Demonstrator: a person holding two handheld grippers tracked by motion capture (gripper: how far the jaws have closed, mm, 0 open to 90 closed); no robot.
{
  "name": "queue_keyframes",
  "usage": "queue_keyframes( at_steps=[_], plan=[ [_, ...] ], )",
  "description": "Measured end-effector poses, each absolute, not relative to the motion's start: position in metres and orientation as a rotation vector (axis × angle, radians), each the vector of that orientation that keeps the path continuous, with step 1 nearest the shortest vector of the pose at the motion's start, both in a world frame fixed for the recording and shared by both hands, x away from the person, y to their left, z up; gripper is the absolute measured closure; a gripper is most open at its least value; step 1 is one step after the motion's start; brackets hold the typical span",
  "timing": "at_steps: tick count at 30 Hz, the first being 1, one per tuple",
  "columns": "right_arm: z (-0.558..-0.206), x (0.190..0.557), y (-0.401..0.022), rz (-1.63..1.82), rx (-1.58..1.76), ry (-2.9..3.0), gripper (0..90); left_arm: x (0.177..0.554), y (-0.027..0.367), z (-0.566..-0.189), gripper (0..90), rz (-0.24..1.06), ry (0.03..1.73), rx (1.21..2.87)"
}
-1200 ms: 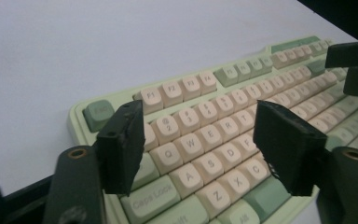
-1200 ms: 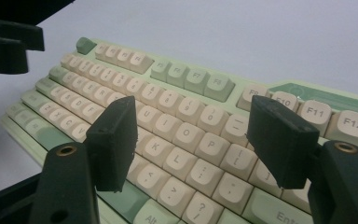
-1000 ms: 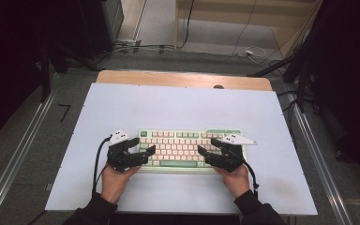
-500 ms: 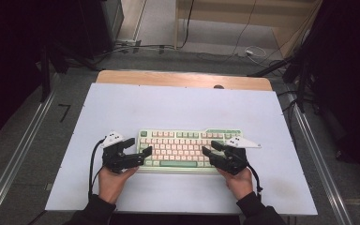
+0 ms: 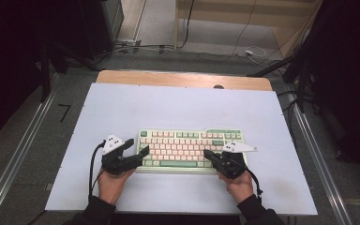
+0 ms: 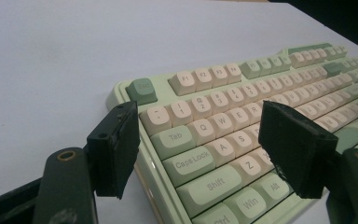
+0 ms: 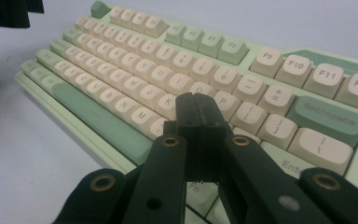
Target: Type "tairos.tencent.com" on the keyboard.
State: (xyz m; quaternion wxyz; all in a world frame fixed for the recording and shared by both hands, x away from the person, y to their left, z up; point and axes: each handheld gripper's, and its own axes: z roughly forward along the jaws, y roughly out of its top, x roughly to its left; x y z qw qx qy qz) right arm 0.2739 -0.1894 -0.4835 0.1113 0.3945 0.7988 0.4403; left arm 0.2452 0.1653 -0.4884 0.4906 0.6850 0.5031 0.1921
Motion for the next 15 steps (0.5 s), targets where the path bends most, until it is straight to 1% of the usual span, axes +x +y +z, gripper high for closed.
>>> queue_keyframes(
  at_steps=[15],
  plan=[
    [-0.491, 0.276, -0.178, 1.234, 1.133, 2.409, 87.3, 0.246, 0.168, -0.49, 31.8, 0.436, 1.214, 1.654]
  ],
)
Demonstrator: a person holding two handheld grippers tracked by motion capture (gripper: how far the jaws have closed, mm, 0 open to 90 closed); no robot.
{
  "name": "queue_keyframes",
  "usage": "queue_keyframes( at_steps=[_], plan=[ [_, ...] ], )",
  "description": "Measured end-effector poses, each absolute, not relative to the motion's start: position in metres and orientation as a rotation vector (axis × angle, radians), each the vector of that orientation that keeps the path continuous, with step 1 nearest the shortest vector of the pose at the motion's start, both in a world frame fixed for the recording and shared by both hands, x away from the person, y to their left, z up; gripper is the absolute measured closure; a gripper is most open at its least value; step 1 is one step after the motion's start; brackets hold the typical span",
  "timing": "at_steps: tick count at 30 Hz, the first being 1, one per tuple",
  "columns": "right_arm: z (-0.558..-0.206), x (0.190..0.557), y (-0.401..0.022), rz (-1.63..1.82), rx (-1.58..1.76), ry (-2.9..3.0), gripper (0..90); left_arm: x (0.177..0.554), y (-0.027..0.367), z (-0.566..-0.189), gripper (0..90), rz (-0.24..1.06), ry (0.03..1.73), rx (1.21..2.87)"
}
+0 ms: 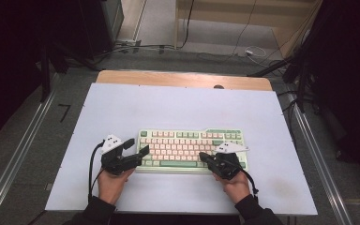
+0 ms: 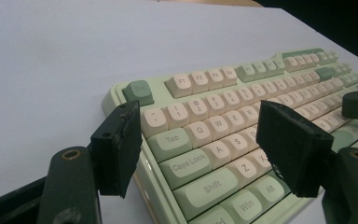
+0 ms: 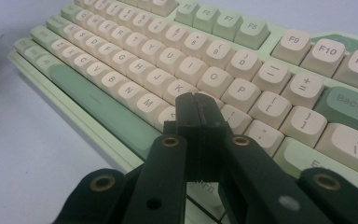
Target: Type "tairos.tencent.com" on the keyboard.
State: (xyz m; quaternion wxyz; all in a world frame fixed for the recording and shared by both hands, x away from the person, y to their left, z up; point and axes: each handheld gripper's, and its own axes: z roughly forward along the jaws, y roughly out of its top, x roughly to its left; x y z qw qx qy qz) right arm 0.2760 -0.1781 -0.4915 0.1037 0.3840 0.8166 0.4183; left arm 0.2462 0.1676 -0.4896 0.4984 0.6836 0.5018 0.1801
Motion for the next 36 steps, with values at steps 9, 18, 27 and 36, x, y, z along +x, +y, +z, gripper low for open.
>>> queue_keyframes(
  at_steps=[9, 18, 27, 36],
  plan=[
    [-0.492, 0.277, -0.178, 1.229, 1.134, 2.405, 87.2, 0.246, 0.166, -0.49, 32.0, 0.431, 1.207, 1.663],
    [-0.49, 0.277, -0.183, 1.288, 1.155, 2.381, 85.3, 0.244, 0.166, -0.489, 31.9, 0.438, 1.203, 1.656],
    [-0.479, 0.279, -0.197, 1.435, 1.211, 2.249, 55.7, 0.243, 0.165, -0.489, 31.8, 0.441, 1.2, 1.653],
    [-0.48, 0.282, -0.2, 1.41, 1.241, 2.22, 37.6, 0.242, 0.162, -0.486, 46.6, 0.408, 1.192, 1.673]
  ],
)
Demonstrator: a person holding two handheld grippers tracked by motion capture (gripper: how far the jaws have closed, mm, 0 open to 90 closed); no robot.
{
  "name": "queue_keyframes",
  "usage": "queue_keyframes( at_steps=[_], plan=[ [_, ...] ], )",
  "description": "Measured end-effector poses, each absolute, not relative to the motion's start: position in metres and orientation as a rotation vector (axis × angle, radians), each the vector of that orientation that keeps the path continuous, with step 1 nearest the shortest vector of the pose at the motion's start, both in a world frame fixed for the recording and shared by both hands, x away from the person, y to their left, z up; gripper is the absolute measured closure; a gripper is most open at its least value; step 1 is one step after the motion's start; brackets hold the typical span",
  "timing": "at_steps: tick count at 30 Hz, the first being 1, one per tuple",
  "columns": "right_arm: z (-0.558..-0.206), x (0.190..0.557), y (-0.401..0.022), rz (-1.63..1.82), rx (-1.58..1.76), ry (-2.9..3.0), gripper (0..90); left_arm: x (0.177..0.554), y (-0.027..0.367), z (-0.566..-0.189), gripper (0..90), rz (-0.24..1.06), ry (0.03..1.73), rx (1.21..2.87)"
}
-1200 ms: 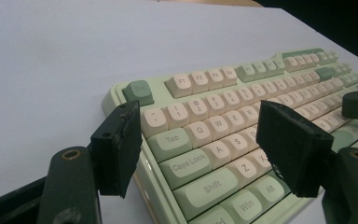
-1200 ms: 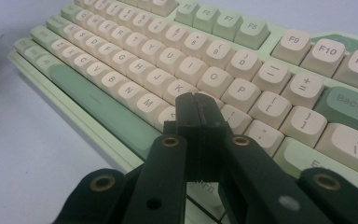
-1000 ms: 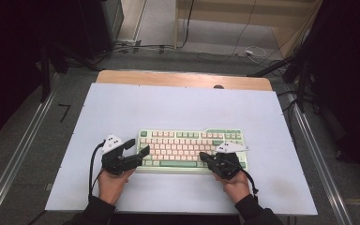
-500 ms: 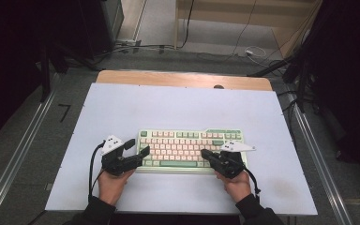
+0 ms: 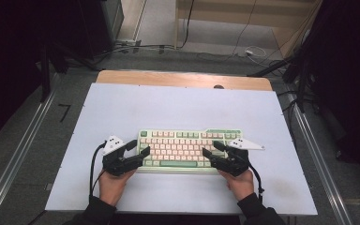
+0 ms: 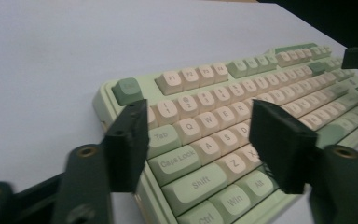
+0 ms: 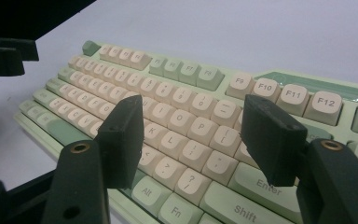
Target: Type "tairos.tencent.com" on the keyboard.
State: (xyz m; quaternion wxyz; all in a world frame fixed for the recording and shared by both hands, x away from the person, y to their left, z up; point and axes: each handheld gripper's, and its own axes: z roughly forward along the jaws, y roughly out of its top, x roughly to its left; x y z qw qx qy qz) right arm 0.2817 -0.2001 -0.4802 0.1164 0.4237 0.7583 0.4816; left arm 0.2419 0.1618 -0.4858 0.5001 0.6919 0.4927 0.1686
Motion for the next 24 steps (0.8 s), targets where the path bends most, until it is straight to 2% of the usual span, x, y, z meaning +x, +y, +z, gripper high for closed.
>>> queue_keyframes(
  at_steps=[6, 7, 15, 24],
  plan=[
    [-0.481, 0.282, -0.198, 1.401, 1.235, 2.228, 38.0, 0.244, 0.146, -0.486, 87.5, 0.275, 1.091, 1.74],
    [-0.481, 0.282, -0.198, 1.4, 1.237, 2.229, 38.0, 0.245, 0.142, -0.487, 90.0, 0.264, 1.081, 1.754],
    [-0.481, 0.282, -0.197, 1.396, 1.234, 2.232, 39.2, 0.251, 0.112, -0.494, 90.0, 0.257, 1.036, 1.841],
    [-0.482, 0.281, -0.195, 1.389, 1.231, 2.25, 39.3, 0.254, 0.108, -0.497, 90.0, 0.256, 1.06, 1.861]
  ],
)
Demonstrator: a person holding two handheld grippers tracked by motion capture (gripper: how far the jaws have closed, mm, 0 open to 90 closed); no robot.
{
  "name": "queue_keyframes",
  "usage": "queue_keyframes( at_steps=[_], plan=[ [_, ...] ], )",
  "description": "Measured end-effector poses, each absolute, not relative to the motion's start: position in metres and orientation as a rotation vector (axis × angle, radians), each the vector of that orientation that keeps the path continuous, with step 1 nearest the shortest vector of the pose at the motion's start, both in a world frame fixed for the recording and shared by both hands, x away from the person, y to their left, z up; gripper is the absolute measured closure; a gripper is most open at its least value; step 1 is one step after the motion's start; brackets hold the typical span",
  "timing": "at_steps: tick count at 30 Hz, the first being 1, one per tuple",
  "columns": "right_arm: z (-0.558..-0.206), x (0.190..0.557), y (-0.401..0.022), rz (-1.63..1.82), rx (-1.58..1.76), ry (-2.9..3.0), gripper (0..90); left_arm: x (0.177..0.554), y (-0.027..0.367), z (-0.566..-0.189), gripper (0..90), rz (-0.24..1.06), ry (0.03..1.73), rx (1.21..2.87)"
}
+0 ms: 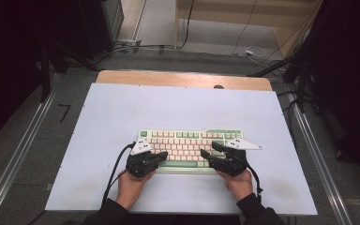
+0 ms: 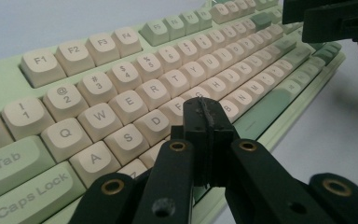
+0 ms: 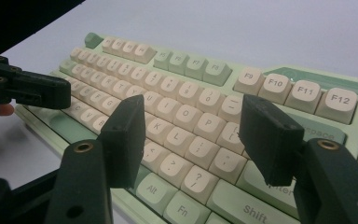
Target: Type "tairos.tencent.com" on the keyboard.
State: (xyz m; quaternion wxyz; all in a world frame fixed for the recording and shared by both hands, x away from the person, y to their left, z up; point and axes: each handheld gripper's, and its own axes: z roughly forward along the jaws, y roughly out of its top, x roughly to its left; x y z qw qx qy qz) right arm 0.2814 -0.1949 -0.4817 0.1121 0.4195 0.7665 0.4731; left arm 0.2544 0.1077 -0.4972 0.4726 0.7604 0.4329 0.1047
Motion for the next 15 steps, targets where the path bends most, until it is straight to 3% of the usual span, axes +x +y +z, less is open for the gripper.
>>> queue_keyframes(
  at_steps=[15],
  plan=[
    [-0.4821, 0.2811, -0.1935, 1.384, 1.221, 2.256, 39.2, 0.2593, 0.1057, -0.5008, 90.0, 0.253, 1.078, 1.871]
  ],
)
